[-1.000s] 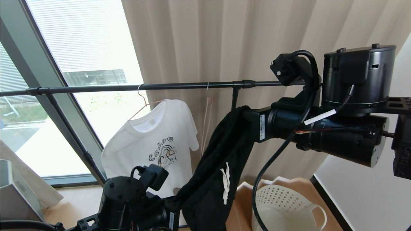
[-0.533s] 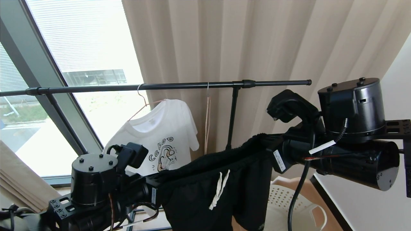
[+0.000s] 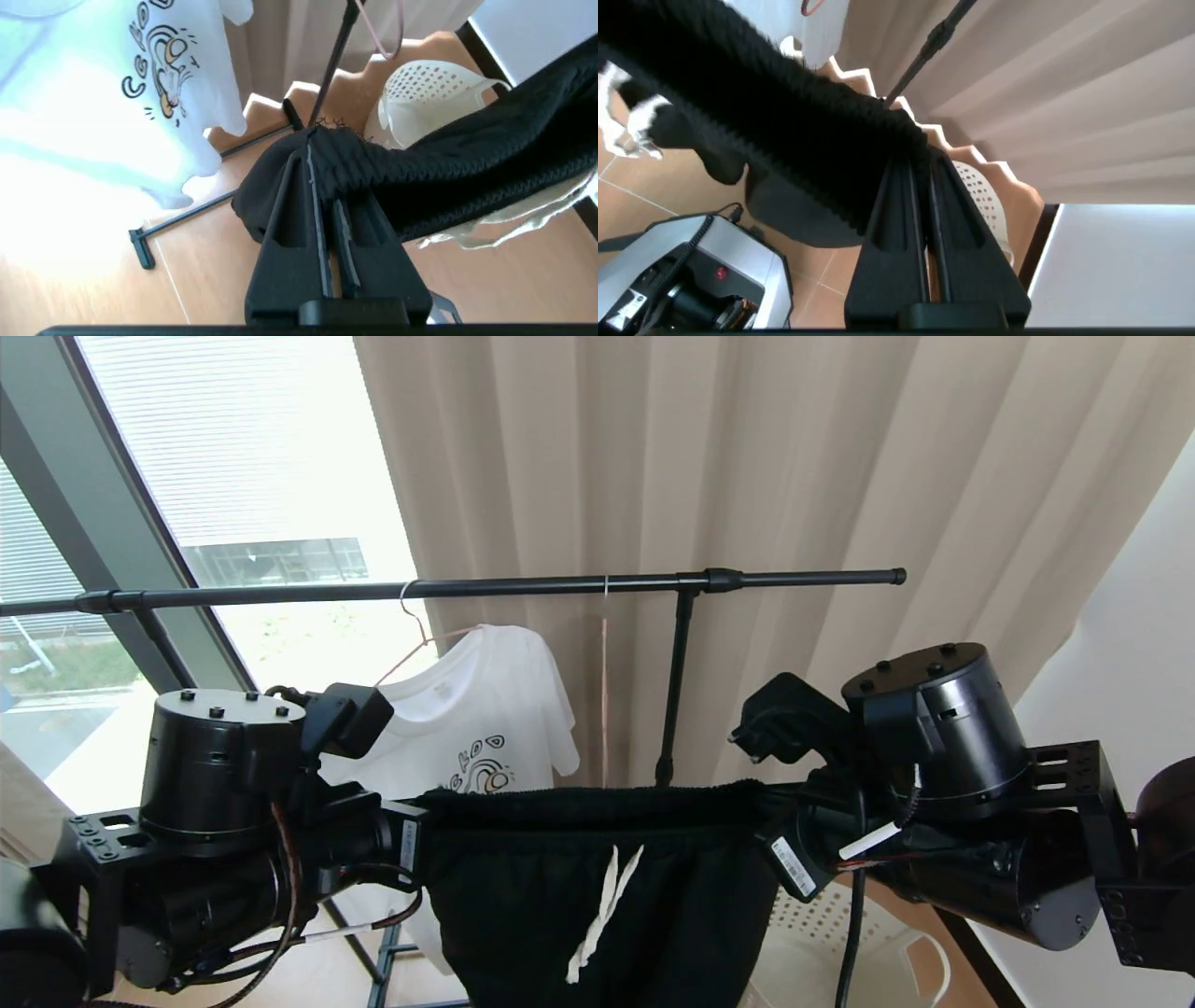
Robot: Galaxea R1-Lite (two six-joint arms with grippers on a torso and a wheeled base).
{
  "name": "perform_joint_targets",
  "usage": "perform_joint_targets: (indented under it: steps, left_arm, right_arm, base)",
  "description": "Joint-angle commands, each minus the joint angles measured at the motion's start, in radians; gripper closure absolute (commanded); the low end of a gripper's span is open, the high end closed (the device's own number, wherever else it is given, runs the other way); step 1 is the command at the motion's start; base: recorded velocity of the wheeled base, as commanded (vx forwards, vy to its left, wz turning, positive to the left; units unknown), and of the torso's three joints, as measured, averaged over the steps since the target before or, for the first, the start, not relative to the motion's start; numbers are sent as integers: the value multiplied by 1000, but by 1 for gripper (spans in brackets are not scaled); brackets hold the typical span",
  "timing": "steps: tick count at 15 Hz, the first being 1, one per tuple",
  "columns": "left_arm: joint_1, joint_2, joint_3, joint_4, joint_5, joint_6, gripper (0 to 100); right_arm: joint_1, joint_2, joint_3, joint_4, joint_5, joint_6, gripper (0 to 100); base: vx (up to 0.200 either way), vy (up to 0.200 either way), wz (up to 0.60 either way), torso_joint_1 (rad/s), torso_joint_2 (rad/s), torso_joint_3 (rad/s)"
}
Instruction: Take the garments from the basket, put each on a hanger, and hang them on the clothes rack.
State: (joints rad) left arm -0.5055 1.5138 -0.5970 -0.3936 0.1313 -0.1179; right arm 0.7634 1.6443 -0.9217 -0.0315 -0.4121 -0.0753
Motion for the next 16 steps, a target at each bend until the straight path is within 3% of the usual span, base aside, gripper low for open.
perform_joint_targets:
  steps: [1,5,9,14,16]
  left_arm:
    - [45,-49,-9,7,-2,7,100]
    - [67,-41,-4,7,-7,20,100]
    - [74,-41,-9,6,-12,20,100]
    - [9,22,-162,19,-78,18,100]
    - [-13,112,-336,98,-79,20,100]
  right_arm:
    - [-67,-14,18,2,3,2,100]
    - [-182,-21,0,-10,6,-4,100]
    - [-208,-29,0,-10,7,-8,100]
    - [-167,-195,124,5,13,-44,100]
    - [-98,-241,172,5,13,-54,100]
  base:
    - [0,0,0,0,0,0]
    - [0,0,0,0,0,0]
    - [0,0,0,0,0,0]
    - [0,0,0,0,0,0]
    - [0,0,0,0,0,0]
